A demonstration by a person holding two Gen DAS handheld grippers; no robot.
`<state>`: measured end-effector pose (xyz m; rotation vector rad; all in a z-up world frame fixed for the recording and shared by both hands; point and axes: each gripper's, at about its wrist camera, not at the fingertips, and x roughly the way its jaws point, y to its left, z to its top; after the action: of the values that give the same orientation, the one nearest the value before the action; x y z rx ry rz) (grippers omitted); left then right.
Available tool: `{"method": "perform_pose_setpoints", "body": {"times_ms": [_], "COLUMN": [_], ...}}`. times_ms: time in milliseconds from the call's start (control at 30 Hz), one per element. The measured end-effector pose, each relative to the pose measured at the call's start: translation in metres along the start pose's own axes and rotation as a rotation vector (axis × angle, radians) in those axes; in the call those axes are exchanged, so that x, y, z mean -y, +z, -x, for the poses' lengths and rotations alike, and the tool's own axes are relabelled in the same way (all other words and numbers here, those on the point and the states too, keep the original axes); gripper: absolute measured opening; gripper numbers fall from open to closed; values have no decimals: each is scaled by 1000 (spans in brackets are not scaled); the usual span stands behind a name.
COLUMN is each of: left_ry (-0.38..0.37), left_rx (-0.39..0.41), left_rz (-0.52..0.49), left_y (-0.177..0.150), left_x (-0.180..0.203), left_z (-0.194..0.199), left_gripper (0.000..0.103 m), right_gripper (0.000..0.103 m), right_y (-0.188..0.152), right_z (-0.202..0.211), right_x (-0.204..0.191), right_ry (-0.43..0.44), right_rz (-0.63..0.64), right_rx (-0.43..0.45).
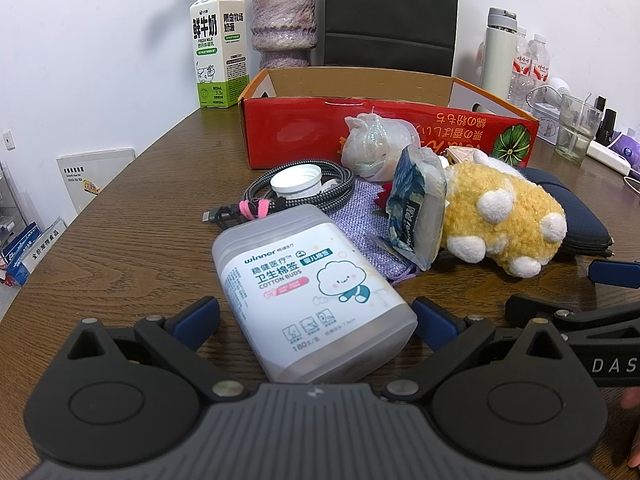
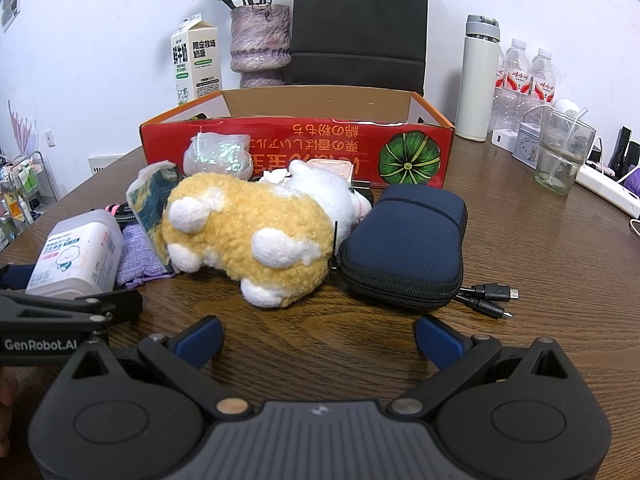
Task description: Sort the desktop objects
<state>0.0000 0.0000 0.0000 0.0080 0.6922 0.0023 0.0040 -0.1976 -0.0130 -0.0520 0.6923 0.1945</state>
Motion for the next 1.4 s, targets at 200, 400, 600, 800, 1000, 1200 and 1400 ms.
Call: {"method": "perform_pose_setpoints", "body": {"times_ms": [200, 400, 600, 800, 1000, 1200, 1400], "left_ry": [0, 0, 0, 0, 0, 0, 12], "left_rx": [0, 0, 0, 0, 0, 0, 0], "left_rz": [0, 0, 0, 0, 0, 0, 7], "left_y": [0, 0, 0, 0, 0, 0, 0], "left_x": [0, 0, 0, 0, 0, 0, 2], "left_z": [0, 0, 0, 0, 0, 0, 0], "left_gripper": [103, 103, 103, 103, 103, 103, 103], "right_gripper": [103, 103, 103, 103, 103, 103, 103], "right_y": [0, 0, 0, 0, 0, 0, 0], "right_z": [0, 0, 0, 0, 0, 0, 0], "right_x": [0, 0, 0, 0, 0, 0, 1], "right_ry": [0, 0, 0, 0, 0, 1, 0], "right_rz": [0, 0, 0, 0, -1, -1, 0], "right_rx": [0, 0, 0, 0, 0, 0, 0]}}
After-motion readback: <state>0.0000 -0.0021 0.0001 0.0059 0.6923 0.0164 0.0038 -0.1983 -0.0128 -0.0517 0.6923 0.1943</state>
